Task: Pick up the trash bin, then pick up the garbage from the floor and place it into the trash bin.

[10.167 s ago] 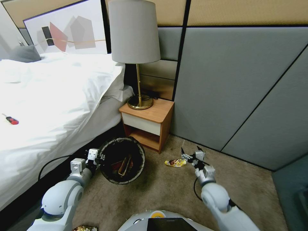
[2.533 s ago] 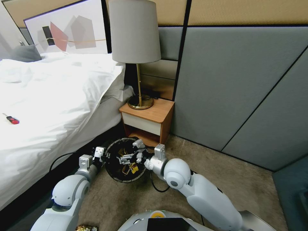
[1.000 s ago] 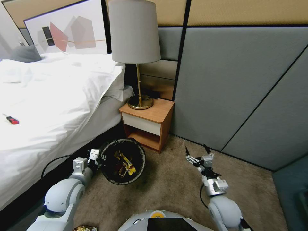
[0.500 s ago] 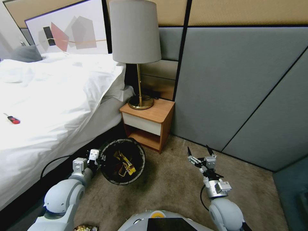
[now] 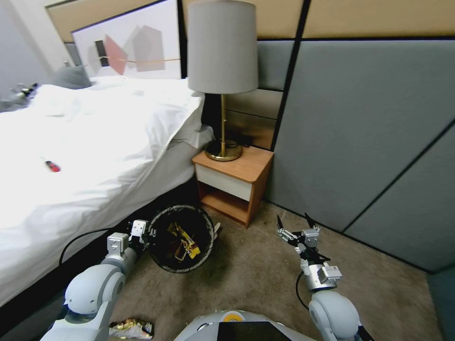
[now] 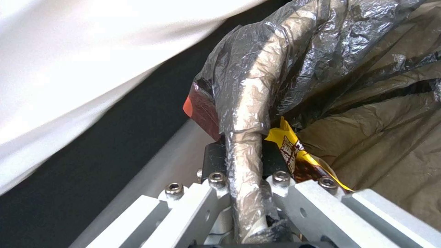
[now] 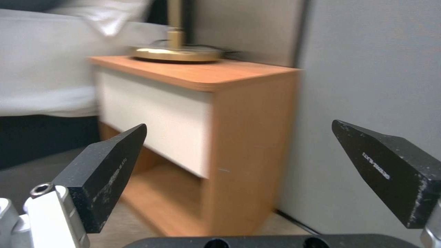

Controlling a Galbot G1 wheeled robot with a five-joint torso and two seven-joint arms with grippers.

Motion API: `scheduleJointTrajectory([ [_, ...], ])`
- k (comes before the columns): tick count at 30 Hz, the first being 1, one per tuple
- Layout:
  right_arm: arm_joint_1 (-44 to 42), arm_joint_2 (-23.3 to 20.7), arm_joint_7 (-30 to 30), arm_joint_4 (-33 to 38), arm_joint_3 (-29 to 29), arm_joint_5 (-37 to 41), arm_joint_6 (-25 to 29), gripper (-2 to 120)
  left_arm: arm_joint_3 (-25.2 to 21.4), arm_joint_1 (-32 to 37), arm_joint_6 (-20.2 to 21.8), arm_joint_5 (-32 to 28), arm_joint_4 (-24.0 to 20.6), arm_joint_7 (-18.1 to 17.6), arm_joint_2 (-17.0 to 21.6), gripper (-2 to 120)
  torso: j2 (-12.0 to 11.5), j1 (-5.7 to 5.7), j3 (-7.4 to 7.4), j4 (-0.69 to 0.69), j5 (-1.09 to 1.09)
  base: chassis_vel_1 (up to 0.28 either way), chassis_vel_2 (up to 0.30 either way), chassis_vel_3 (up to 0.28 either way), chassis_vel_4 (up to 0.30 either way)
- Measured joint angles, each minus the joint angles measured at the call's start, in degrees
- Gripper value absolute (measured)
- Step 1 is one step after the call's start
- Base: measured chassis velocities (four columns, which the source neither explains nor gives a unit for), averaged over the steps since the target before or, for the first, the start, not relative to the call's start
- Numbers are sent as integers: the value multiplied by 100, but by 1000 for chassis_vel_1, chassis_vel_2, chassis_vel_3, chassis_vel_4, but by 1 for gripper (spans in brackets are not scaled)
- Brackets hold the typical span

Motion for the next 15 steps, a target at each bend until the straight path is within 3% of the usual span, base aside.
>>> scheduleJointTrajectory([
  [15, 29, 5, 6, -6, -15, 13, -69, 100, 6, -20, 2, -5, 25, 9, 30, 1, 0, 0, 0, -1, 0, 110, 115, 109, 114],
])
